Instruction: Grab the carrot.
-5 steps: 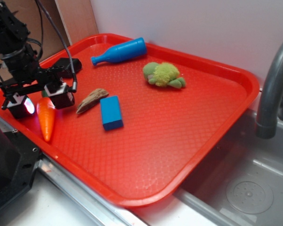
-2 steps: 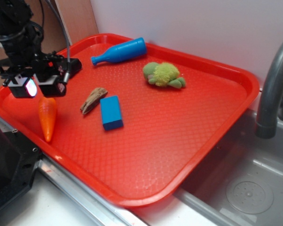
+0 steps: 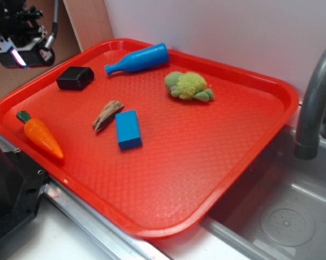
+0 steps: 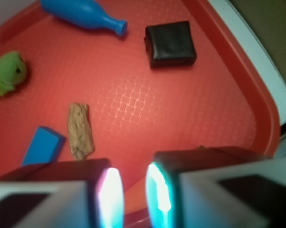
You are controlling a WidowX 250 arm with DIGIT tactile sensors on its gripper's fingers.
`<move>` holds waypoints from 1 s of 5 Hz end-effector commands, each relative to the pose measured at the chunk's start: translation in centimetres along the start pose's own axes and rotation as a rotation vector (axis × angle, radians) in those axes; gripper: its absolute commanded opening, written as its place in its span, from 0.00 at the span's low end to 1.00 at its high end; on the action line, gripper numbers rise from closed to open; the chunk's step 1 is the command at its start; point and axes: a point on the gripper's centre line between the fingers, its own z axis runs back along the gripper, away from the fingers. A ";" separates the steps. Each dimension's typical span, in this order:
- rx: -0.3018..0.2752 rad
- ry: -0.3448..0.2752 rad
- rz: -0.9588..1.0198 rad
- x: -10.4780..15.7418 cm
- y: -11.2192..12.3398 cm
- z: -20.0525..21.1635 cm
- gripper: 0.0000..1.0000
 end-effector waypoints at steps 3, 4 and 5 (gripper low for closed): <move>0.075 0.116 0.390 -4.1 -0.3 -8.5 1.00; 0.032 0.113 0.344 -3.4 -0.1 -8.8 1.00; -0.092 0.057 0.094 -2.5 -0.1 -7.0 1.00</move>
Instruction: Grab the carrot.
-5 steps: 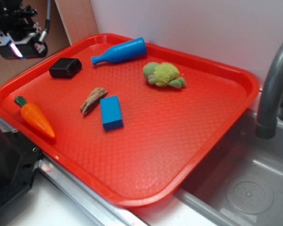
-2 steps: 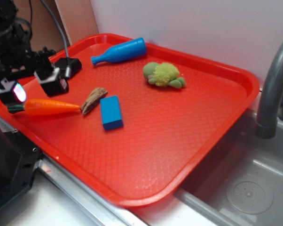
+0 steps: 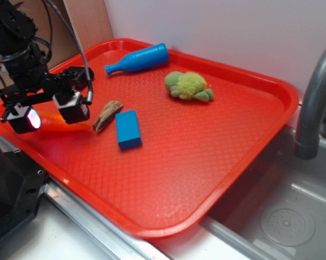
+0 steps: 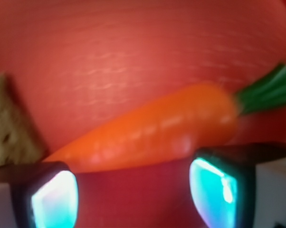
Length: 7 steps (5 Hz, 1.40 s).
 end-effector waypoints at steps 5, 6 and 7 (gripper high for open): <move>0.052 -0.038 -0.016 -1.4 2.4 2.3 1.00; 0.034 -0.042 -0.058 -0.6 2.3 1.3 1.00; 0.025 -0.043 -0.072 0.3 2.5 0.0 1.00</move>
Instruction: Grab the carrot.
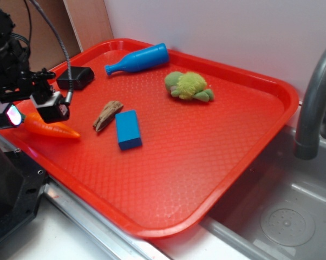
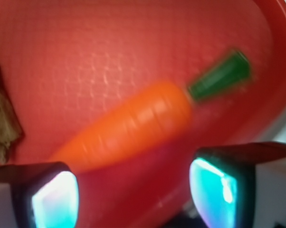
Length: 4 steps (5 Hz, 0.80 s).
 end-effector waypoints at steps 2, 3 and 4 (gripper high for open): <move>0.004 0.014 -0.030 1.0 -1.0 -3.0 1.00; 0.007 0.044 -0.068 1.0 -1.2 -4.0 1.00; 0.006 0.073 -0.134 1.4 -1.3 -4.0 0.00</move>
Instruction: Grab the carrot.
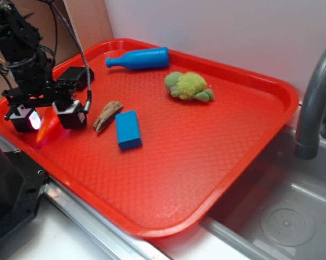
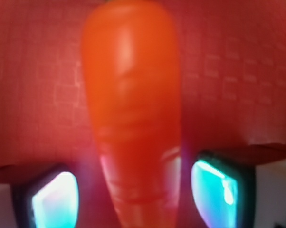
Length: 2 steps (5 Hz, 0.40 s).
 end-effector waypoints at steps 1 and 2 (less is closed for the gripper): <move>0.001 0.042 -0.162 -0.3 -0.8 -0.4 0.00; 0.006 0.031 -0.228 -1.2 -0.7 0.7 0.00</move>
